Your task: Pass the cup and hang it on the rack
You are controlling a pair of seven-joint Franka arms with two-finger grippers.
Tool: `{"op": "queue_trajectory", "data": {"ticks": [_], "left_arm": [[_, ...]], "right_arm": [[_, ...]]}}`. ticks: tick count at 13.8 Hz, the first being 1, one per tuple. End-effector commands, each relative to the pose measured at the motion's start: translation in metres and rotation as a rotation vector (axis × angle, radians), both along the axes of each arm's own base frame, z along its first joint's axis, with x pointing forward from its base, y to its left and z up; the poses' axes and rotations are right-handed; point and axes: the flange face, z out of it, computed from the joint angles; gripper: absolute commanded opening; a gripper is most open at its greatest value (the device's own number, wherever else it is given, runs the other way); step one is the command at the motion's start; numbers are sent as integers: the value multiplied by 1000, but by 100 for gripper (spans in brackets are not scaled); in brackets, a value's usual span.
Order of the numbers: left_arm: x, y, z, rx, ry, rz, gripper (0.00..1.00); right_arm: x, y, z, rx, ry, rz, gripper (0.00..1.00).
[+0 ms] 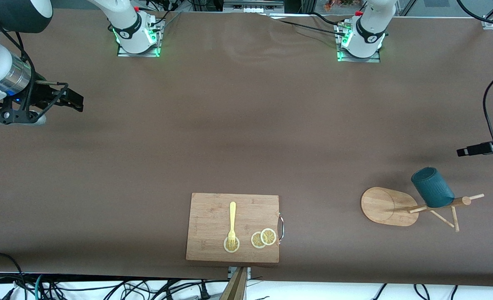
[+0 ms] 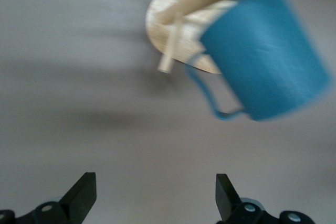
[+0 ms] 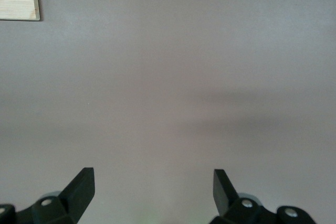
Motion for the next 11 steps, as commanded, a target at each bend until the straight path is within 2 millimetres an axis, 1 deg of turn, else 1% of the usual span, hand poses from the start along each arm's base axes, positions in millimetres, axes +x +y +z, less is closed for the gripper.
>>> {"op": "queue_trajectory", "data": {"ticks": [1,2,3,4,6,7,8,9,10,11], "left_arm": [[-11,-58,52,120,-1,-108,100],[-13,-84,69,162,-12,-156,100],[-17,-106,86,212,-28,-199,100],[-19,-127,97,262,-43,-245,100],[-23,-165,115,290,-83,-311,100],[-28,-196,124,320,-102,-359,100],[-32,-208,133,368,-116,-375,100],[-40,-214,143,377,-131,-375,100],[-47,-224,141,372,-152,-385,100],[-55,-222,139,360,-201,-364,100]], "right_arm": [[-1,3,5,-6,0,-2,100],[-1,3,5,-6,0,-2,100],[-1,3,5,-6,-2,-2,100],[-1,3,5,-6,0,-2,100],[-1,3,5,-6,-2,-2,100],[-1,3,5,-5,-5,-1,100],[-1,3,5,-5,-5,-1,100],[-1,3,5,-6,-2,-2,100],[-1,3,5,-6,0,-2,100],[-1,3,6,-6,-3,-2,100]]}}
